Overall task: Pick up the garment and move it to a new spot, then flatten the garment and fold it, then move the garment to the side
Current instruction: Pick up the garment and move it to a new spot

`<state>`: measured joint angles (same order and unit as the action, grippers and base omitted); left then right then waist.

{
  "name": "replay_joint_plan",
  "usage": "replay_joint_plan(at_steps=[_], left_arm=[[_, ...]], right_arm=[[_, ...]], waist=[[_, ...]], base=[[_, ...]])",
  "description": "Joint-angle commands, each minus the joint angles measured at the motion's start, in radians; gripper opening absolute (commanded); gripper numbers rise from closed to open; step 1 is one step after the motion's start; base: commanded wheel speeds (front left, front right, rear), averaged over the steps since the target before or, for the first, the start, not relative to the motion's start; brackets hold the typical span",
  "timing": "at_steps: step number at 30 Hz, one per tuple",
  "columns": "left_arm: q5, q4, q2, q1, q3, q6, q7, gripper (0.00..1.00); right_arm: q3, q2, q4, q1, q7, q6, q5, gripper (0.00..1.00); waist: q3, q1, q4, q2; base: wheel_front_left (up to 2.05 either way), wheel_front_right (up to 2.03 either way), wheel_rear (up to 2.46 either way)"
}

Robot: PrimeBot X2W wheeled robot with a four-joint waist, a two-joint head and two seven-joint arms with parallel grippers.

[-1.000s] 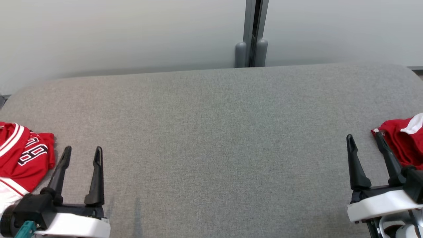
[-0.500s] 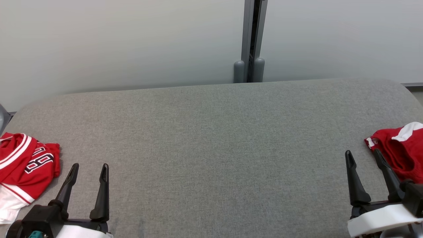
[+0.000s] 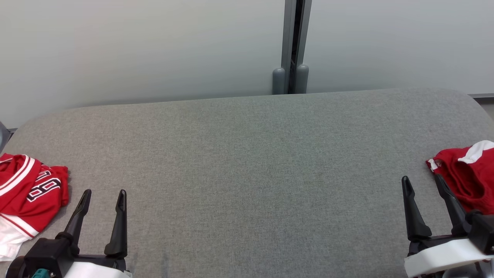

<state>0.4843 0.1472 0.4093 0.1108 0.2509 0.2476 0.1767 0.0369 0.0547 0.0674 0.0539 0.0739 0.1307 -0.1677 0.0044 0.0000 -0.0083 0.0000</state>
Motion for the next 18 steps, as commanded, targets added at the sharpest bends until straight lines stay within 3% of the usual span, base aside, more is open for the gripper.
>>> replay_joint_plan(at_steps=[1, 13, 18], left_arm=[[0.0, 0.002, 0.008, -0.005, -0.001, 0.005, 0.001, 1.0], [-0.004, 0.011, 0.006, -0.024, -0.004, 0.016, 0.007, 1.0], [-0.002, 0.02, 0.005, -0.046, -0.007, 0.008, 0.021, 1.0]], right_arm=[[0.003, -0.001, 0.001, 0.008, 0.002, 0.0, 0.001, 1.0], [0.011, -0.002, -0.002, 0.012, 0.005, 0.0, 0.0, 1.0], [0.025, -0.002, 0.009, 0.015, 0.007, 0.0, 0.003, 1.0]], waist=[[0.0, 0.0, 0.0, 0.0], [0.002, 0.0, 0.034, 0.0], [0.006, 0.0, 0.109, 0.0]], base=[[0.0, 0.0, 0.0], [0.0, 0.0, 0.0], [0.0, 0.0, 0.0]])
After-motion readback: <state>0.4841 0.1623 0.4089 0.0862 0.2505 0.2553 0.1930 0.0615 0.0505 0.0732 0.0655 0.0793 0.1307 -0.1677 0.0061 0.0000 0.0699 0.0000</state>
